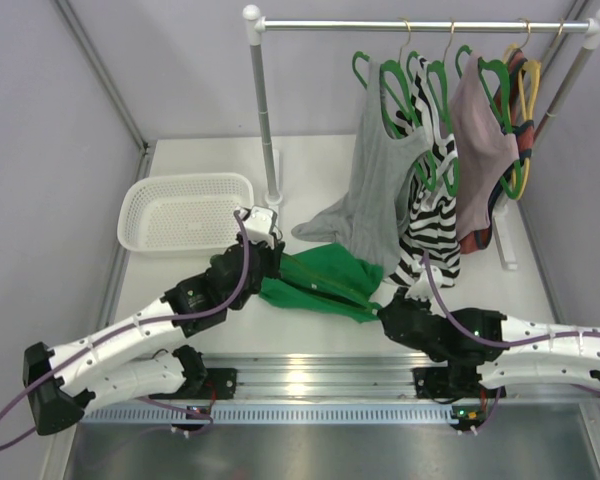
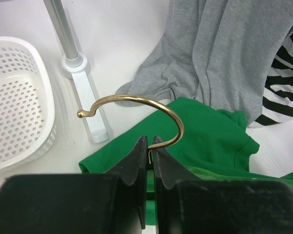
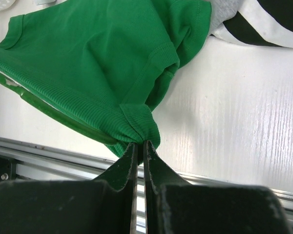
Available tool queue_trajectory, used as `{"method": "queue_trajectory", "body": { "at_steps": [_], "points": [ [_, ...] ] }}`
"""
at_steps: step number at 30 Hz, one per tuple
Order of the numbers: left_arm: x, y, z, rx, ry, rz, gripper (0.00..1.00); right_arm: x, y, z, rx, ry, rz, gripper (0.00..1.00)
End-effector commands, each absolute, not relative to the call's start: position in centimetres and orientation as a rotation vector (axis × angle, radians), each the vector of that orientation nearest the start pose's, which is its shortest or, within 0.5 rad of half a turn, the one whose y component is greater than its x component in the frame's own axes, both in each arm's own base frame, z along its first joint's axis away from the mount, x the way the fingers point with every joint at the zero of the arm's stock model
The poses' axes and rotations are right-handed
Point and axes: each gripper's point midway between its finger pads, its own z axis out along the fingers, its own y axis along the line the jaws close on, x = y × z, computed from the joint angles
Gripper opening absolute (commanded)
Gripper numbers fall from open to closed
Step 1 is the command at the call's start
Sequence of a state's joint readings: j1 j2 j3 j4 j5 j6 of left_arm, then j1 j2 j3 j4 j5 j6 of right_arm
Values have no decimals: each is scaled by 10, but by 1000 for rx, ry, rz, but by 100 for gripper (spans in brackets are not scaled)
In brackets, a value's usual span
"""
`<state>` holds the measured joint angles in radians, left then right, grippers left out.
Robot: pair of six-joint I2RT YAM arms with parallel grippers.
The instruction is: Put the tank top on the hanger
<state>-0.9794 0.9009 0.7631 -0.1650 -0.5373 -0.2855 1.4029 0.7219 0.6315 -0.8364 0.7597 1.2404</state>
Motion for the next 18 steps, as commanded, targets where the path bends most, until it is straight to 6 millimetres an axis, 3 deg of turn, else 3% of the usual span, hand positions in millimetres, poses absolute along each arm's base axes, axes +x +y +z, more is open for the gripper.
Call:
{"method": "queue_trajectory", "body": {
  "at_steps": [1, 10, 18],
  "points": [
    [255, -207, 269, 197, 1757, -321, 0, 127, 166, 140, 102, 2230, 445, 0],
    [258, -206, 266, 180, 1771, -300, 0, 127, 173, 153, 59, 2223, 457, 0],
    [260, -204, 266, 161, 1781, -273, 0, 124, 173, 147, 38, 2245, 443, 0]
  ]
}}
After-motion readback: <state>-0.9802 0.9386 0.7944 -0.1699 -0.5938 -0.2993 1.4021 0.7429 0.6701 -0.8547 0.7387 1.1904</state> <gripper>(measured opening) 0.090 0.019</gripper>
